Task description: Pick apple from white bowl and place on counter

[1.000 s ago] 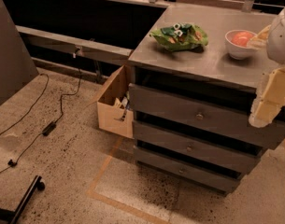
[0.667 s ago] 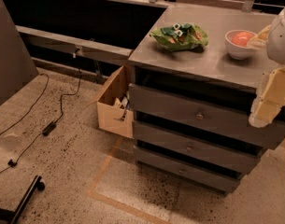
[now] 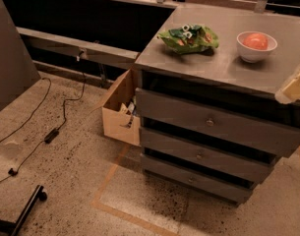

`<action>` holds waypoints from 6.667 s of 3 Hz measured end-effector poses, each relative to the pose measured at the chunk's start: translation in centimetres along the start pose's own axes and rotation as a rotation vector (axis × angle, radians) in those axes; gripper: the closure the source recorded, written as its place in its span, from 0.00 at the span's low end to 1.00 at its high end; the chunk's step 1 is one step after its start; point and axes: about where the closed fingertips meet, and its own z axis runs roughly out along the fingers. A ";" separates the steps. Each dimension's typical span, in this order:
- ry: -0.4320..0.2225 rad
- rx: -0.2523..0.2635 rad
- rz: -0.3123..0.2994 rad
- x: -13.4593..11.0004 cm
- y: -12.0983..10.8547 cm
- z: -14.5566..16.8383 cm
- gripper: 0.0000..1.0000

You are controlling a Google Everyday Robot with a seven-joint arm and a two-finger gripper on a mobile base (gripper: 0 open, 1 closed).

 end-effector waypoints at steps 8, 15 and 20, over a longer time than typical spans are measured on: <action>-0.391 0.235 0.463 4.8 -23.7 9.6 0.00; -0.465 0.079 0.402 -0.9 -23.7 15.8 0.29; -0.422 0.121 0.428 -0.6 -25.0 19.6 0.48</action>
Offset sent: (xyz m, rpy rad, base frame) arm 0.1556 -0.1702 0.0393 0.3488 -0.4217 -0.3866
